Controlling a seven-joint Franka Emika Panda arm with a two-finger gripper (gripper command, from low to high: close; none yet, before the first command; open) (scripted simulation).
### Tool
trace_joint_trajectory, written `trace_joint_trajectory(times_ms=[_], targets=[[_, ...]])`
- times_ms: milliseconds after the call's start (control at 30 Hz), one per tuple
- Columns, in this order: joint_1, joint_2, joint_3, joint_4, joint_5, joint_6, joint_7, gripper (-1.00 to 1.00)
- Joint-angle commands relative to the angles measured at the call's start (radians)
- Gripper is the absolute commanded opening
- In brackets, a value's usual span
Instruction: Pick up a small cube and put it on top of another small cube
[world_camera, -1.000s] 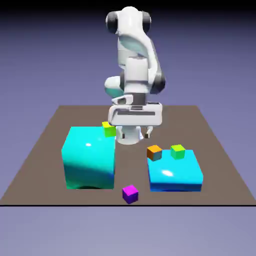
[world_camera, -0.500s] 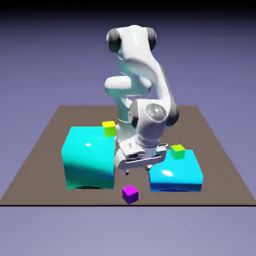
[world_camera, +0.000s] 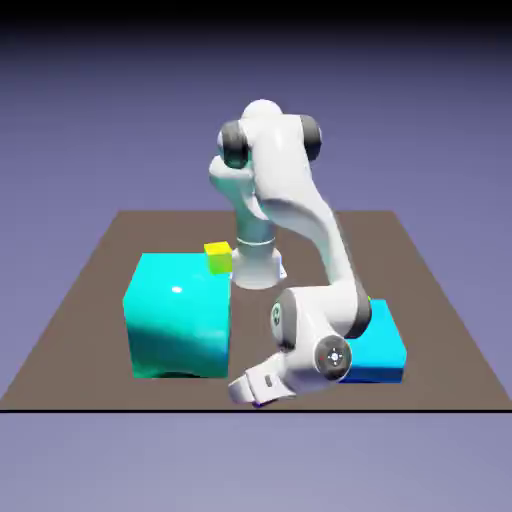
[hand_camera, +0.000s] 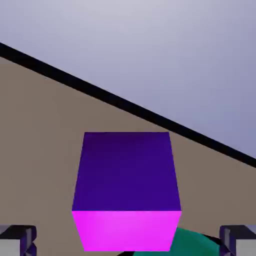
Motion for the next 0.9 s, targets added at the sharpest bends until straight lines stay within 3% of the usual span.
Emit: trace_joint_trajectory(times_ms=[0,167,700,867], targets=[[0.0,0.0,0.0,0.0,0.0,0.0,0.0,-1.0],[0.02,-0.036,0.017,0.118,0.027,-0.153,-0.018,-1.0],[-0.058,-0.616,0.285,-0.444,0.293,-0.207,0.264,-1.0],[-0.062,-0.63,0.291,-0.572,0.298,-0.094,0.276,-1.0]])
